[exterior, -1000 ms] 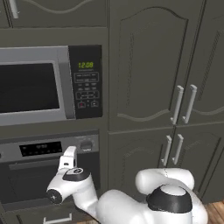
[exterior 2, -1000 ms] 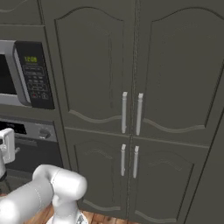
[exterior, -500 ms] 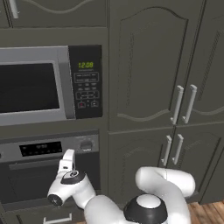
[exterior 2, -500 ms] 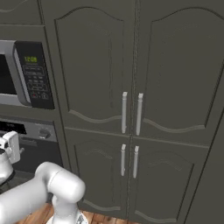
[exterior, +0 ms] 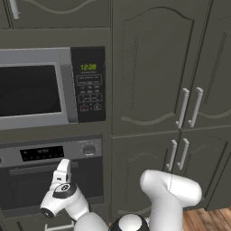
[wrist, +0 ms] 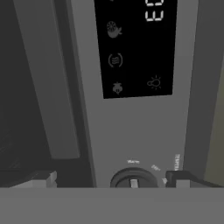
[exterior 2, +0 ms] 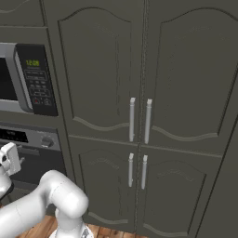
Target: Take the baked cake out of the oven and place it on the plate for cooling. Then close the oven door.
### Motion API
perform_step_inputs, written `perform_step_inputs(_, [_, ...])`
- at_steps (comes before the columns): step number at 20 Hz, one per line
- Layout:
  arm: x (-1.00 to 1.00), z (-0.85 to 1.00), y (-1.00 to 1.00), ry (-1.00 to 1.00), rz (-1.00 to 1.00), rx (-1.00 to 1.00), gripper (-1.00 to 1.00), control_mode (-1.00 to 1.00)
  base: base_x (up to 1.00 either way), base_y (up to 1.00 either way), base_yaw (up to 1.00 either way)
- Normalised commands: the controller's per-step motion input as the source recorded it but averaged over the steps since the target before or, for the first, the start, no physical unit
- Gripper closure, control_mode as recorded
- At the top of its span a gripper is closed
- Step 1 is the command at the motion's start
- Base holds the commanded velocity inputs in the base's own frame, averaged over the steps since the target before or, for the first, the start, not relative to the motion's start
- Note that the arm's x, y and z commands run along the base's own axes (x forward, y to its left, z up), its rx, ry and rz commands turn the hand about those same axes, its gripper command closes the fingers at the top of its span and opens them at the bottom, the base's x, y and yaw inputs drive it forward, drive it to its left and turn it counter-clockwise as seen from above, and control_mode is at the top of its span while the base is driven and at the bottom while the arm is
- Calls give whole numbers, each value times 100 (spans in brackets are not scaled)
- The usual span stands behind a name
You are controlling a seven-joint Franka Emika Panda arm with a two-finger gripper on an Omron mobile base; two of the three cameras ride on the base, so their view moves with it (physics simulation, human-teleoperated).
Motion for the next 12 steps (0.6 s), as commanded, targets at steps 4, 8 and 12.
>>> perform_step_inputs(4, [21,-32,24,-9,-4,0,-100,-100,0,0,0])
perform_step_inputs(8, [23,-18,11,-4,0,0,-100,-100,0,0,0])
perform_step_inputs(12, [31,-9,1,0,0,0,-100,-100,0,0,0])
